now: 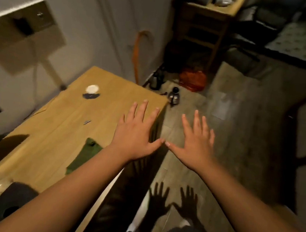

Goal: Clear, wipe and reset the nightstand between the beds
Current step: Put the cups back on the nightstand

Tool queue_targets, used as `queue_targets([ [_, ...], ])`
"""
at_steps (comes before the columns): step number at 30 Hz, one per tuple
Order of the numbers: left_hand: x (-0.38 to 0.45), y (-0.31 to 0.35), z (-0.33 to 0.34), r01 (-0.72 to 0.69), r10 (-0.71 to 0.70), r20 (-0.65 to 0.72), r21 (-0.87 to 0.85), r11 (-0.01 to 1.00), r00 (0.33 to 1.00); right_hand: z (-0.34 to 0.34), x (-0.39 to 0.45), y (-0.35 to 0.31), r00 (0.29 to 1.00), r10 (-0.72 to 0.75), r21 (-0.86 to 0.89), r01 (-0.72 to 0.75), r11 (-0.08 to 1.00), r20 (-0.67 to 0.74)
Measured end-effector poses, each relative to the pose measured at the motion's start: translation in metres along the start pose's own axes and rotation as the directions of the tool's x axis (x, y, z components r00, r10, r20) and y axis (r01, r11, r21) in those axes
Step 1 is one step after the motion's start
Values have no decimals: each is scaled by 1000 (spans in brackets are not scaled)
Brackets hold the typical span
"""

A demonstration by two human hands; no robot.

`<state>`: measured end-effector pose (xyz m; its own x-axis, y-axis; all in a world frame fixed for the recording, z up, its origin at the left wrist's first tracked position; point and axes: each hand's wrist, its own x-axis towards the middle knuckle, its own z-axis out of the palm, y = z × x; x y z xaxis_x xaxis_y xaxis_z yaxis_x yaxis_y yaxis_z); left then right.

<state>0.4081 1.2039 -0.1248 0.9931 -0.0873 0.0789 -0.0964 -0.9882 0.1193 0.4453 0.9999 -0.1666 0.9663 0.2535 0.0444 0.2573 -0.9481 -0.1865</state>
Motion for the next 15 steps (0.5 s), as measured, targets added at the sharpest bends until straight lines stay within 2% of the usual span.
queue_targets([
  [4,31,110,-9,-262,262,-8,-34,964,965,-43,-66,95,971,230,-20,-232,973,-72],
  [7,42,212,-8,-420,419,-17,-56,906,908,-75,-123,171,902,417,-28,-422,906,-115],
  [12,28,395,4,-682,682,-37,-71,727,731,-121,-247,294,738,647,2,-659,752,-189],
  [15,-3,529,6,-813,815,-45,-120,570,578,-152,-347,377,605,756,19,-778,628,-248],
])
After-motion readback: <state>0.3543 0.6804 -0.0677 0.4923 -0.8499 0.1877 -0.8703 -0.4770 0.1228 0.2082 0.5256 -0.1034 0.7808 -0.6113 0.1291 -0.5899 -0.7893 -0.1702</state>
